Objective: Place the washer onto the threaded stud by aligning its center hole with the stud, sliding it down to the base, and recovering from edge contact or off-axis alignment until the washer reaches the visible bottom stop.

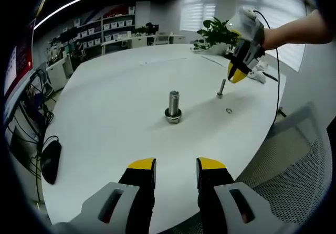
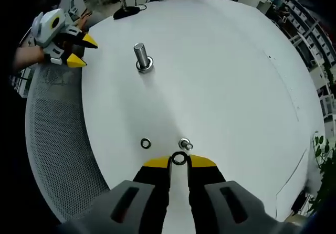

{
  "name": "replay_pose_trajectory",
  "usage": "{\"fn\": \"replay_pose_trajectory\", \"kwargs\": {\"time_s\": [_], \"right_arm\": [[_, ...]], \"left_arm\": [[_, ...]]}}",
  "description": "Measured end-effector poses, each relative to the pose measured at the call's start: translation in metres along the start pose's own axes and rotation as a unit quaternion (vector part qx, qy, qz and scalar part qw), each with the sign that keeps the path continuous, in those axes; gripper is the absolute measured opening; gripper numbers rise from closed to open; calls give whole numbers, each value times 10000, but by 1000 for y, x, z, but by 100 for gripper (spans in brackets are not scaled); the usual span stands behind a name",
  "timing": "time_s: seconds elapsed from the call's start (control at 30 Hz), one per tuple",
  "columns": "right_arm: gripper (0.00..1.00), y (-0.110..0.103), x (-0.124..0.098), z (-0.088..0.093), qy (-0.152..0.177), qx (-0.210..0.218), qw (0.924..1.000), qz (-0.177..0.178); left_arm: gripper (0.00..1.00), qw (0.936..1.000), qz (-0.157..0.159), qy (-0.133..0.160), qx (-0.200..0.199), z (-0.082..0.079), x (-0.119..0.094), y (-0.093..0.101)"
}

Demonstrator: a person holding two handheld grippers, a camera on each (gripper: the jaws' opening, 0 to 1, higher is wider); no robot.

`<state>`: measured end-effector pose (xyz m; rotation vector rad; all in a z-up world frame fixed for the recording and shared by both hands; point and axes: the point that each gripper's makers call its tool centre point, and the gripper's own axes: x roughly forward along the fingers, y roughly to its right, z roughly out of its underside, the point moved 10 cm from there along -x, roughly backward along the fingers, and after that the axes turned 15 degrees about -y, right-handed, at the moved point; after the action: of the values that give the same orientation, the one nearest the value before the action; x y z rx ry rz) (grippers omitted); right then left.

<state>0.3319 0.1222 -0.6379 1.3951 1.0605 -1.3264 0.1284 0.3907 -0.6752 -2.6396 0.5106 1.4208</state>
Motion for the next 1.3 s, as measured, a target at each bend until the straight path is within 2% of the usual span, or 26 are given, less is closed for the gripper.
{"fn": "replay_pose_trajectory", "kwargs": {"time_s": [0.57,1.3], "right_arm": [[14,7,3,-7,79,-133,9996,222],[14,9,25,-15,-89,-20,9999,62]], "left_arm": [[29,10000,22,-7,5,1,0,0],[29,10000,86,-49,-4,2,1,1]]}}
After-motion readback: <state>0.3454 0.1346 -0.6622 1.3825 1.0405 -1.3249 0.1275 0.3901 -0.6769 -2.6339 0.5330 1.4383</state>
